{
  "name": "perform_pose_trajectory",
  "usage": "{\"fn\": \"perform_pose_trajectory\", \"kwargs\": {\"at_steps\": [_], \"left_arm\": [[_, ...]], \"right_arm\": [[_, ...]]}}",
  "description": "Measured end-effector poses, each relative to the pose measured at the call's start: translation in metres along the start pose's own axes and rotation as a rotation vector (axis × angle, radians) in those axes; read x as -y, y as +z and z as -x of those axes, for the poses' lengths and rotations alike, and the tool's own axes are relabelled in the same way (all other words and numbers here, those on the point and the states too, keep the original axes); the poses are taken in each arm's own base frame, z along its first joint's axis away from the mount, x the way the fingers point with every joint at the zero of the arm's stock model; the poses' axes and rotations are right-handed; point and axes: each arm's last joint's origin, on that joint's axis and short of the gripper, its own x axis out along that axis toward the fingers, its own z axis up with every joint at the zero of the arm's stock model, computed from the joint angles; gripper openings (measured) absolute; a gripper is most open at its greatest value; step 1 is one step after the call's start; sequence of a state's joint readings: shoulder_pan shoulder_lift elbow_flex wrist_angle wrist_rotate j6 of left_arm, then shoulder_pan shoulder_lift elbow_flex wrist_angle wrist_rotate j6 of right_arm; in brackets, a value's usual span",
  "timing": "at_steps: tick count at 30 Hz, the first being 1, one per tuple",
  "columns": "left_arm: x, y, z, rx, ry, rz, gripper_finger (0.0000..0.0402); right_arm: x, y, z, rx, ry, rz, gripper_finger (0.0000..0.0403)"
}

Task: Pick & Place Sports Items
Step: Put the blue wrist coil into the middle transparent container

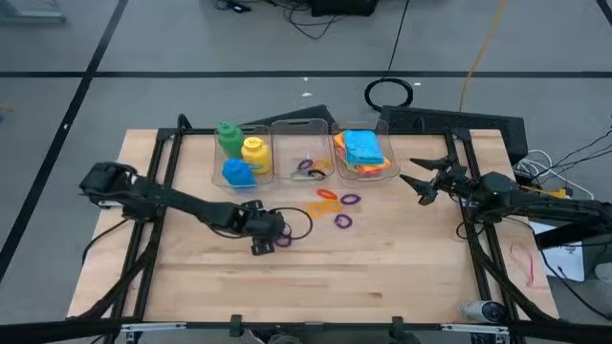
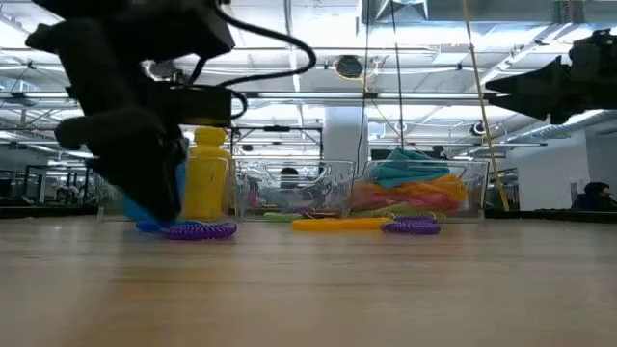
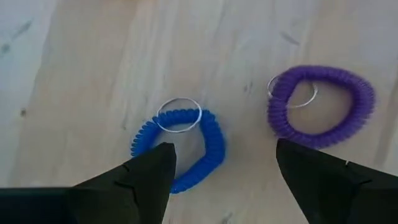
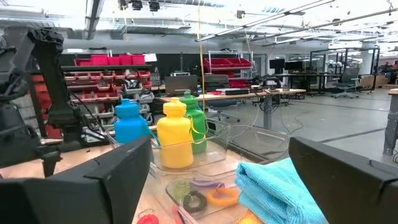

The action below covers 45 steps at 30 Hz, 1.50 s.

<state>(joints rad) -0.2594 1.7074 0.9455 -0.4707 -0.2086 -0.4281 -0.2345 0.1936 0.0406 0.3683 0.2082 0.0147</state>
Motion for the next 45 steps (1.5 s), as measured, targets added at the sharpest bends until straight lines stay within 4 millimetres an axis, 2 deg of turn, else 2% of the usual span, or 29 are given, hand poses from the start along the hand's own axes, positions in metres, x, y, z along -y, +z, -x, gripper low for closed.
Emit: {"fn": "perform_pose_trajectory", "kwargs": {"at_steps": [16, 20, 28, 32, 39, 45], "left_arm": [[-0.011, -0.002, -0.033, -0.170, -0.088, 0.048, 0.0228], [-0.010, -0.004, -0.037, -0.194, -0.112, 0.033, 0.0191], [-0.009, -0.004, -0.038, -0.209, -0.156, 0.039, 0.0060], [-0.010, -0.003, -0.039, -0.212, -0.168, 0.041, 0.0010], [-0.018, 0.000, -0.037, -0.208, -0.158, 0.146, 0.0022], [-0.023, 0.005, -0.018, -0.127, -0.141, 0.176, 0.0005]], "right_arm": [[0.000, 0.000, 0.000, 0.000, 0.000, 0.001, 0.0290], [0.000, 0.000, 0.000, 0.000, 0.000, 0.000, 0.0290], [0.000, 0.000, 0.000, 0.000, -0.001, 0.000, 0.0290], [0.000, 0.000, 0.000, 0.000, 0.000, 0.000, 0.0290], [0.000, 0.000, 0.000, 0.000, 0.000, 0.000, 0.0290], [0.000, 0.000, 0.000, 0.000, 0.000, 0.000, 0.0290]]}}
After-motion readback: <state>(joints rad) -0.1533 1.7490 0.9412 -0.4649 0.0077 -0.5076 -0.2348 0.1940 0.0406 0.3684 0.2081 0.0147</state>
